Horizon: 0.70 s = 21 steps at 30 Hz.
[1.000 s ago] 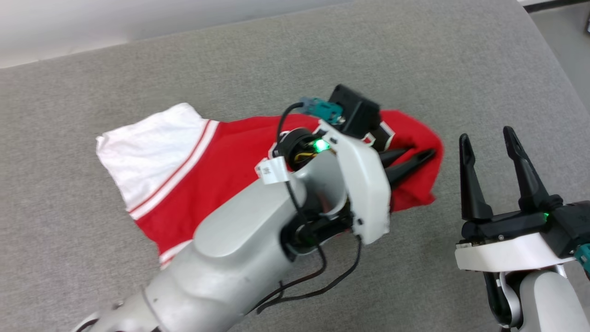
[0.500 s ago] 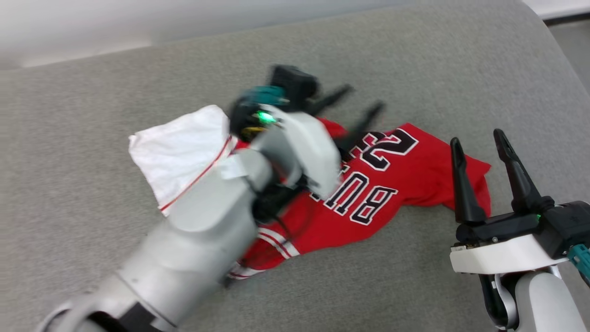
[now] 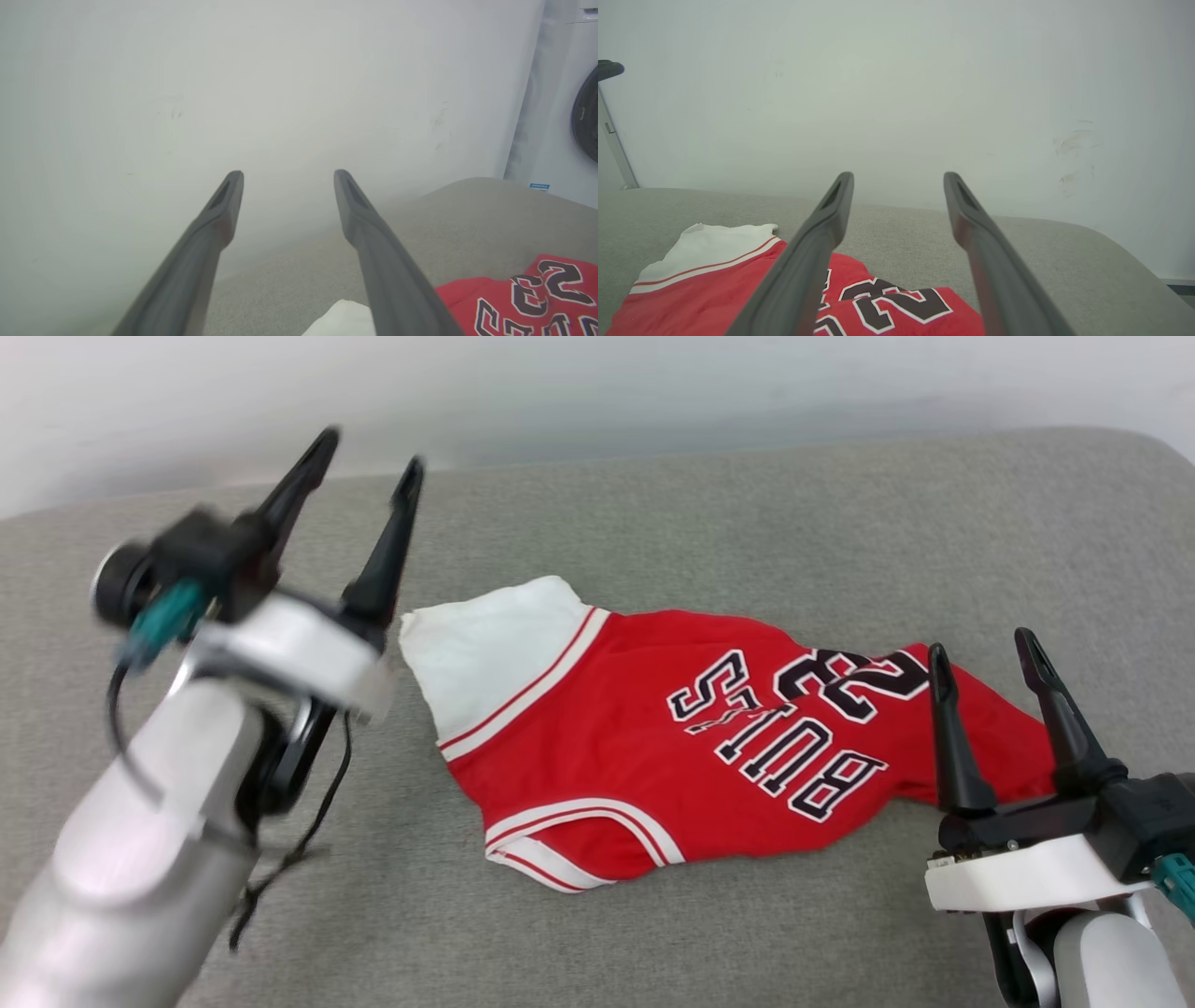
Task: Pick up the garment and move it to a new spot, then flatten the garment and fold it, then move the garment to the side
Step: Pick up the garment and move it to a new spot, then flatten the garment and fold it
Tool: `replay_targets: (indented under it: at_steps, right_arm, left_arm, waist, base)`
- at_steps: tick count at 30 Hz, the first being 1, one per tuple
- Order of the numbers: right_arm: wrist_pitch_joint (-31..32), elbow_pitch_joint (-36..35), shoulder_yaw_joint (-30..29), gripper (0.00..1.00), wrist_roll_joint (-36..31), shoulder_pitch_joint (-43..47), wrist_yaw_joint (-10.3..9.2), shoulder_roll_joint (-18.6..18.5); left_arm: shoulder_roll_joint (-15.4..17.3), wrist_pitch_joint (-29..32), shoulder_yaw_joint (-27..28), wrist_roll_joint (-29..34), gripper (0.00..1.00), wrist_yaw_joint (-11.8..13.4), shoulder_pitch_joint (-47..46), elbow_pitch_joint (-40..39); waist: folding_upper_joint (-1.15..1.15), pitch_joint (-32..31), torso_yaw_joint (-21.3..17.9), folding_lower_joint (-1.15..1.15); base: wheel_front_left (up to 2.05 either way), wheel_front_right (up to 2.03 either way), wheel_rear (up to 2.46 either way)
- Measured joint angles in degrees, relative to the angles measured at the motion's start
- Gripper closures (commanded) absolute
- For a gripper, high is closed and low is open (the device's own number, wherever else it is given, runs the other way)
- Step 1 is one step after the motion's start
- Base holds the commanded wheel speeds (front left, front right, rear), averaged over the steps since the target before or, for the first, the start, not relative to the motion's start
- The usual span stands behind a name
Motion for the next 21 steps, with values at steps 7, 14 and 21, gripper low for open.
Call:
replay_targets:
  at_steps: [7,14,21]
  right_arm:
    - [0.0,-0.4,0.0,0.00,-0.1,0.6,0.00,0.0]
    - [0.0,-0.6,0.2,0.00,0.3,1.8,0.00,0.0]
    - [0.0,-0.6,0.9,0.00,0.5,2.0,0.00,0.0]
  left_arm:
    - [2.0,-0.1,11.1,6.0,0.00,3.1,19.8,-14.4]
    - [-5.4,-0.1,19.0,11.2,0.00,2.6,33.4,-22.2]
    - [-11.9,-0.1,25.0,14.4,0.00,-1.4,38.1,-23.2]
  waist:
    - [0.00,-1.7,1.9,0.00]
    - [0.00,-2.1,2.2,0.00]
    - [0.00,-1.9,1.8,0.00]
  base:
    - [0.00,0.00,0.00]
    - [0.00,0.00,0.00]
    - [0.00,0.00,0.00]
